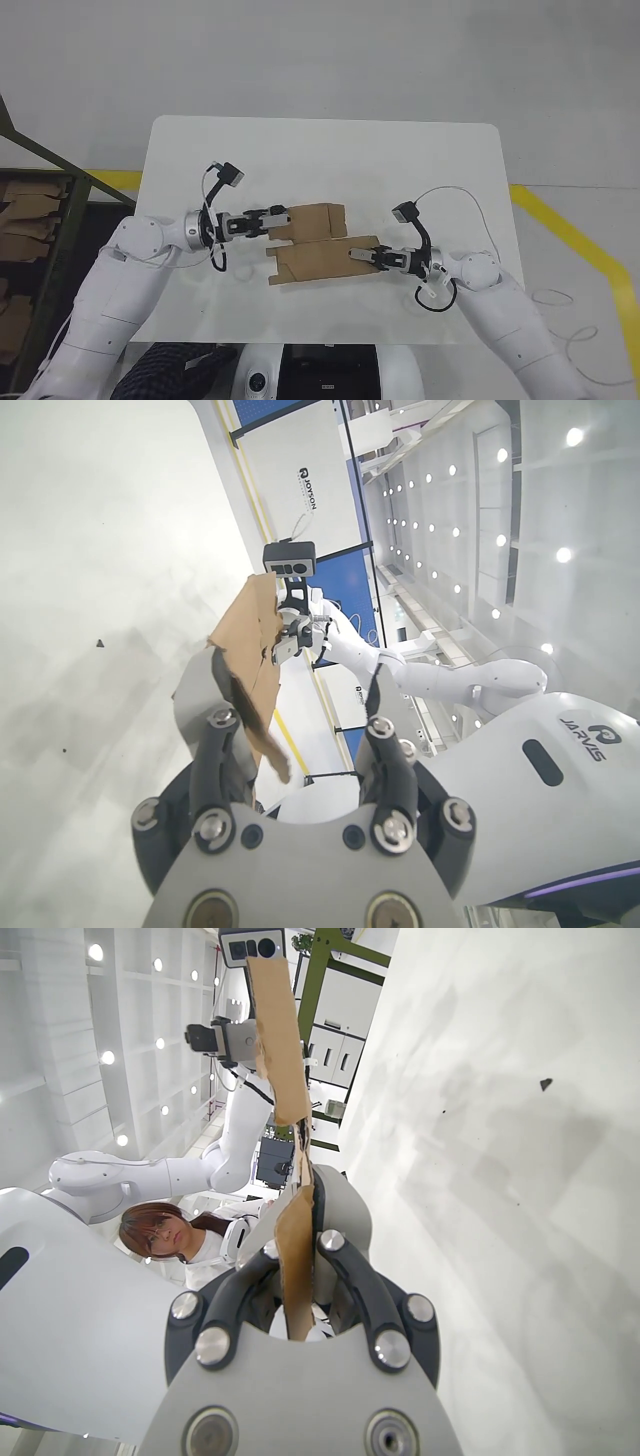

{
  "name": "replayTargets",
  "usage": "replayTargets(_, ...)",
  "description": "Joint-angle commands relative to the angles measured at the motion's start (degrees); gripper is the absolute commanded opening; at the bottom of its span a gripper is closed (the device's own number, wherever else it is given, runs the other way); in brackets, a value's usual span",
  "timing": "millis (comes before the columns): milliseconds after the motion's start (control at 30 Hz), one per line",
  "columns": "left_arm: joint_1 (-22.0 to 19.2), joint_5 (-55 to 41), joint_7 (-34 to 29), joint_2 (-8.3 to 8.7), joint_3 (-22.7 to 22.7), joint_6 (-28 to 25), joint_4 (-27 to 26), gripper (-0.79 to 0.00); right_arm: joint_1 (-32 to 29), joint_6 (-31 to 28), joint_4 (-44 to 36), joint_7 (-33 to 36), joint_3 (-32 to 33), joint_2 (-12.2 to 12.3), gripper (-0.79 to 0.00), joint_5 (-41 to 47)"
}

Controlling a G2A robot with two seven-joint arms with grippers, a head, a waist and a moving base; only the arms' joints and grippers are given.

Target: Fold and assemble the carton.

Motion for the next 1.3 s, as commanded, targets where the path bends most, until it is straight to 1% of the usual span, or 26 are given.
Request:
replayTargets(0,0.19,0.89,0.19,0.07,-0.11,0.2,-0.03,-0.477,-0.05,-0.08,-0.02,-0.08,0.05,0.03,-0.785,0.07)
replayTargets(67,0.35,1.81,0.46,0.13,-0.16,0.29,-0.1,-0.489,-0.13,-0.04,-0.06,-0.11,0.08,0.06,-0.785,0.23)
replayTargets(200,0.53,4.51,1.02,0.29,-0.21,0.77,-0.27,-0.459,-0.29,-0.05,-0.2,-0.05,0.18,0.15,-0.785,0.28)
replayTargets(267,0.58,5.97,1.42,0.36,-0.2,0.94,-0.49,-0.456,-0.39,-0.04,-0.36,-0.02,0.21,0.2,-0.785,0.26)
replayTargets(367,0.67,7.42,2.09,0.43,-0.19,1.16,-0.75,-0.517,-0.53,-0.1,-0.63,0.03,0.3,0.27,-0.785,0.31)
replayTargets(400,0.69,7.64,2.31,0.45,-0.2,1.16,-0.83,-0.554,-0.57,-0.13,-0.73,0.01,0.34,0.3,-0.785,0.33)
replayTargets(467,0.7,8.09,2.67,0.48,-0.19,1.28,-0.94,-0.665,-0.65,-0.13,-0.86,0.01,0.41,0.35,-0.785,0.34)
replayTargets(500,0.69,8.16,2.76,0.49,-0.16,1.36,-1.0,-0.702,-0.67,-0.13,-0.94,0.0,0.44,0.37,-0.785,0.36)
replayTargets(533,0.69,8.19,2.82,0.5,-0.14,1.4,-1.04,-0.73,-0.71,-0.17,-0.99,-0.03,0.46,0.39,-0.785,0.37)
replayTargets(600,0.61,8.44,2.69,0.54,-0.07,1.59,-1.11,-0.751,-0.75,-0.16,-1.06,-0.05,0.47,0.42,-0.785,0.36)
replayTargets(633,0.56,8.55,2.62,0.56,0.01,1.68,-1.13,-0.785,-0.77,-0.14,-1.1,-0.06,0.48,0.43,-0.785,0.36)
replayTargets(867,0.34,7.46,2.4,0.58,0.51,2.35,-0.91,-0.785,-0.77,-0.05,-1.21,0.01,0.43,0.51,-0.785,0.56)
replayTargets(900,0.26,6.9,2.3,0.58,0.5,2.41,-0.87,-0.785,-0.72,-0.08,-1.21,0.05,0.44,0.52,-0.57,0.46)
replayTargets(967,0.17,5.79,2.02,0.58,0.49,2.46,-0.88,-0.785,-0.72,-0.18,-1.12,-0.27,0.53,0.54,0.0,0.43)
replayTargets(1267,0.5,-0.1,-0.35,0.69,-0.07,2.7,-1.06,-0.785,-0.72,-0.43,0.65,-2.81,2.21,0.84,0.0,0.38)
